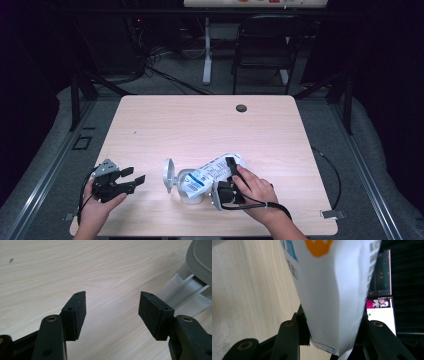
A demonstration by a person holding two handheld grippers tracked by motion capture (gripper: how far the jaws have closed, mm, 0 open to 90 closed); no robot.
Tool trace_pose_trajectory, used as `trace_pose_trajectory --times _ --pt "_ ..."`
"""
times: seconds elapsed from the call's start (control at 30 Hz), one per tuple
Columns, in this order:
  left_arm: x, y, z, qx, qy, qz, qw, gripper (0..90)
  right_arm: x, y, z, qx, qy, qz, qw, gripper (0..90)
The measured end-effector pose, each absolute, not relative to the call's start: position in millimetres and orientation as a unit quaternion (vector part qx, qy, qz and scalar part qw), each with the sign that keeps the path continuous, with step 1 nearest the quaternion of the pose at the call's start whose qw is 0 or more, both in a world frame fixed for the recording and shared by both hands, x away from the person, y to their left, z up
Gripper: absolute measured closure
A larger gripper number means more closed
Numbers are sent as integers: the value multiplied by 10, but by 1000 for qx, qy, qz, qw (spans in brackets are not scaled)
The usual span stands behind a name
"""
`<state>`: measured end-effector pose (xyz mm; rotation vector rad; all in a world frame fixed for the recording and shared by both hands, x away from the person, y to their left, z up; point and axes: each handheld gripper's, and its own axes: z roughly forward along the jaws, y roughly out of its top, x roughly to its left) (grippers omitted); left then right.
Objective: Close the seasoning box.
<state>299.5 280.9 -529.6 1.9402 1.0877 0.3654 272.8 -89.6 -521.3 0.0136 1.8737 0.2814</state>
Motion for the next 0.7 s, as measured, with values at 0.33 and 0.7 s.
trace_pose_trajectory --times 0.33,0.7 --pt "2997 2811 -5296 778 435 147 429 394 2732 -915 -5270 53 819 163 547 612" --pt "2997 2807 -5295 780 434 146 426 394 2729 -949 -5334 114 829 218 502 614"
